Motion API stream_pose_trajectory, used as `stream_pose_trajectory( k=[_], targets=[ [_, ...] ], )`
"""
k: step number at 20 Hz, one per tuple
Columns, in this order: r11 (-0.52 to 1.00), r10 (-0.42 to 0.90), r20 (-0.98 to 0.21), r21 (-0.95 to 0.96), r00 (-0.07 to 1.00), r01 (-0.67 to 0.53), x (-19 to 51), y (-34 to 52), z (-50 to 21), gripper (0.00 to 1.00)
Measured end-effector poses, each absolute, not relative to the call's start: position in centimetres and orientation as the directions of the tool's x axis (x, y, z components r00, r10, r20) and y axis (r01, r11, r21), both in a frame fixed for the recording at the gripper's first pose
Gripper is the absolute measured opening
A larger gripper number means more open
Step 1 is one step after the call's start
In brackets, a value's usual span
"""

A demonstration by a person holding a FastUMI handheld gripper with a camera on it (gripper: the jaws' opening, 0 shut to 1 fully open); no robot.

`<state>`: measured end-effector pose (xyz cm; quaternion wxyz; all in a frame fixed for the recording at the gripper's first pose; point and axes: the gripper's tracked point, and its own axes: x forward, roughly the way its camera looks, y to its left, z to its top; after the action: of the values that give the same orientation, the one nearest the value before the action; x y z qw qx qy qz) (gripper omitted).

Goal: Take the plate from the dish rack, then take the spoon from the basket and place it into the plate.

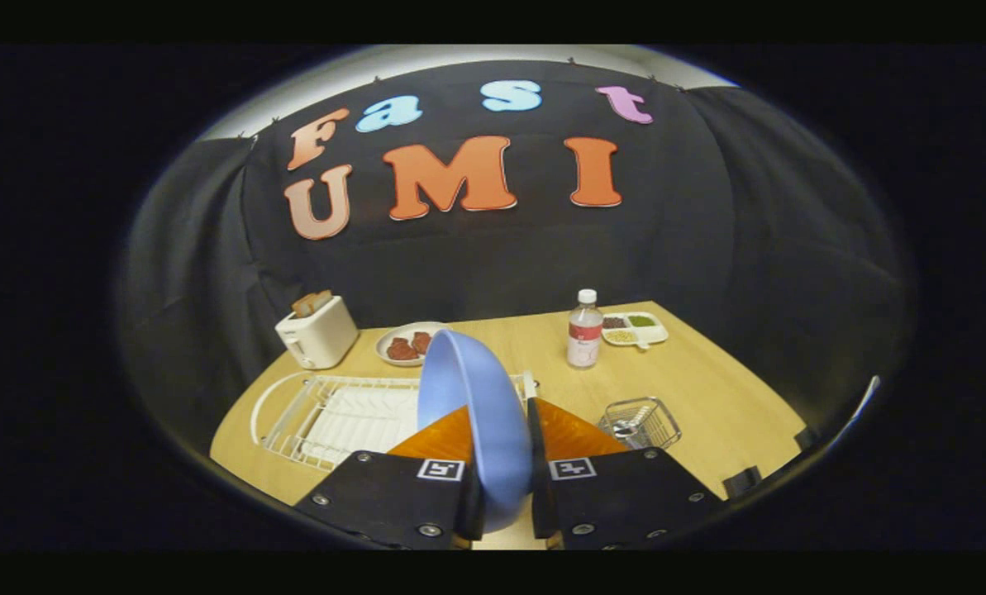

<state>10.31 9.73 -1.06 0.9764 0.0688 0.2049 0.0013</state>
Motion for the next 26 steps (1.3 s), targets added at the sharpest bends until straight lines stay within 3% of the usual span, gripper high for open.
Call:
stream_pose_trajectory(
  k=[9, 17, 26],
  targets=[
    [0.891, 0.234, -0.381, 0.451, 0.894, -0.041, 1.2, 9.3, -8.8, 0.23],
    [0.755, 0.325, -0.409, 0.655, 0.852, 0.027, -1.4, 10.3, -17.2, 0.23],
    [0.651, 0.387, -0.459, 0.751, 0.799, 0.116, -1.3, 12.4, -22.1, 0.24]
  ],
)
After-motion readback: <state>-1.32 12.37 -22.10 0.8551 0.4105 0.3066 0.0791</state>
